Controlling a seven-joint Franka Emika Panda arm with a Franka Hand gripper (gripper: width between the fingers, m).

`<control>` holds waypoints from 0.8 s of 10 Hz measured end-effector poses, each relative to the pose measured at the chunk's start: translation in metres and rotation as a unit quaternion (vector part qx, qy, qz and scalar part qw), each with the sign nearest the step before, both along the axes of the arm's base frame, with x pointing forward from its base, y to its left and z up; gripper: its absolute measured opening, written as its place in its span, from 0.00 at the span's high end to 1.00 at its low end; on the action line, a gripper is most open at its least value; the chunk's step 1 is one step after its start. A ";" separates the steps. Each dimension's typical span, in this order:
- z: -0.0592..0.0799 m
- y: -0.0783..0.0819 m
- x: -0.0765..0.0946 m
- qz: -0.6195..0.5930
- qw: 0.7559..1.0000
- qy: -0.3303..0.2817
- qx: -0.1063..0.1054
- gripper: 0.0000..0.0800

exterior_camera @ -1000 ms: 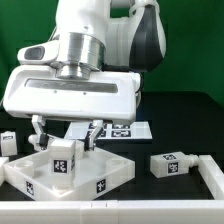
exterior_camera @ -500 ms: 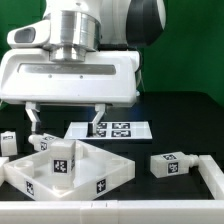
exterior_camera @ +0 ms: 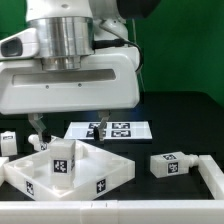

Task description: Assemble one leg

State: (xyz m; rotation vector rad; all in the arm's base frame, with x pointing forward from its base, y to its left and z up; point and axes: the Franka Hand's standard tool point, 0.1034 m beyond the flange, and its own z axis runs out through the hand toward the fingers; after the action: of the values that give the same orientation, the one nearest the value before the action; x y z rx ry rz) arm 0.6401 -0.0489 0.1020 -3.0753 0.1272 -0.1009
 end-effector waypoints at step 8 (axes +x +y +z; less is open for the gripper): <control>-0.010 -0.014 0.004 -0.004 1.000 -0.001 -0.005 0.25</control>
Offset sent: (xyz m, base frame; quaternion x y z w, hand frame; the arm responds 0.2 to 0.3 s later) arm -0.0004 -0.0097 -0.0089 -0.0127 0.0275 -0.0070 0.9995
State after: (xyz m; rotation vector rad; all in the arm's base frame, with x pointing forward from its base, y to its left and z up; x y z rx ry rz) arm 0.6439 -0.0633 0.0920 -3.0848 0.1408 -0.1059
